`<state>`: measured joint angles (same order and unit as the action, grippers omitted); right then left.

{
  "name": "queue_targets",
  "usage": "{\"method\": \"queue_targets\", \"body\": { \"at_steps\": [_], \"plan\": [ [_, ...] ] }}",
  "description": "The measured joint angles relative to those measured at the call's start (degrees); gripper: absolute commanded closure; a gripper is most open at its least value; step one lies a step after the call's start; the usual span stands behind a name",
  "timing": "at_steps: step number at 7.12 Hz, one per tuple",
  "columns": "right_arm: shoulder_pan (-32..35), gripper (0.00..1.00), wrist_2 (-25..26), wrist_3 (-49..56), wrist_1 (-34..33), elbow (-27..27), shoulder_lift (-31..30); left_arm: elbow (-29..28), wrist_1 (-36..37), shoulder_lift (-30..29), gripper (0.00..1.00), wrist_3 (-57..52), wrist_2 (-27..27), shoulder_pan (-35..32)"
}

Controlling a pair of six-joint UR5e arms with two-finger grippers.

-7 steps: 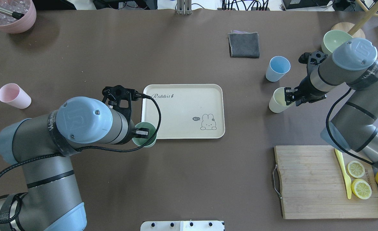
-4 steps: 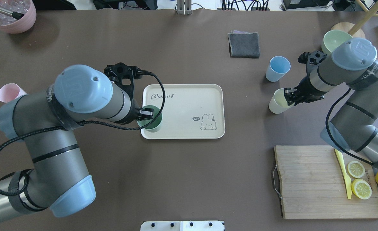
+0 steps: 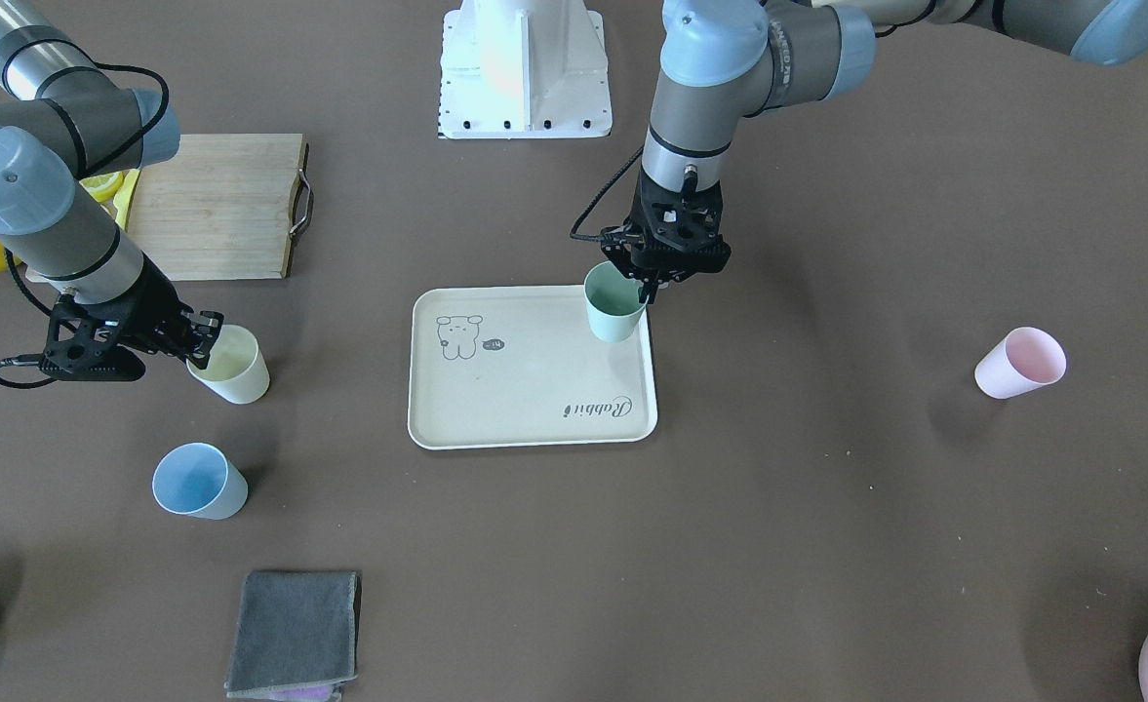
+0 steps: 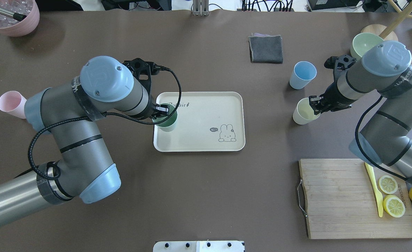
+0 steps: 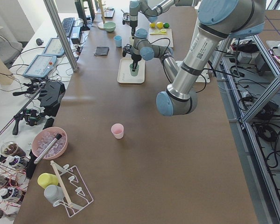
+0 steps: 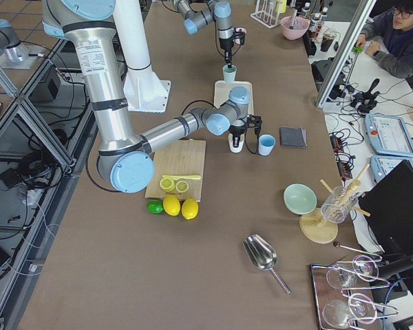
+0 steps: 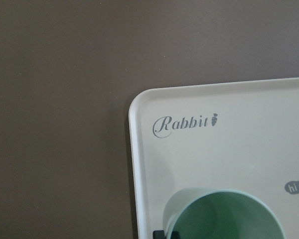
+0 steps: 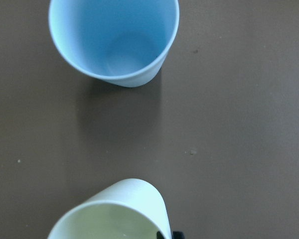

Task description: Place all cups on tray

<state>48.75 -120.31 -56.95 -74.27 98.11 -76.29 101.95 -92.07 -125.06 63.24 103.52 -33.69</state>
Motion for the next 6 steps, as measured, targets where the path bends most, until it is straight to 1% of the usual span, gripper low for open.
{"method": "queue_targets", "body": {
  "at_steps": [2,3,4,5,6],
  "plan": [
    [-0.14,1.0,-0.42,0.02,-0.99,1.33,0.01,-3.4,-2.88,-0.14,1.0,0.03,0.01,0.2],
    [-0.19,1.0,-0.62,0.06,-4.13,3.48,0.51,-4.51,-4.01,-0.1,0.72,0.04,0.01,0.51],
    [-0.19,1.0,-0.74,0.08,-8.52,6.08,1.8,-5.04,-4.63,-0.05,0.2,0.02,0.01,1.0],
    [-0.18,1.0,-0.84,0.07,-11.57,7.82,3.21,-5.18,-4.85,-0.05,0.02,-0.04,0.01,1.39],
    [-0.13,1.0,-1.09,0.03,-13.2,8.73,4.5,-4.77,-4.9,-0.07,0.02,-0.1,0.01,1.5]
  ]
}}
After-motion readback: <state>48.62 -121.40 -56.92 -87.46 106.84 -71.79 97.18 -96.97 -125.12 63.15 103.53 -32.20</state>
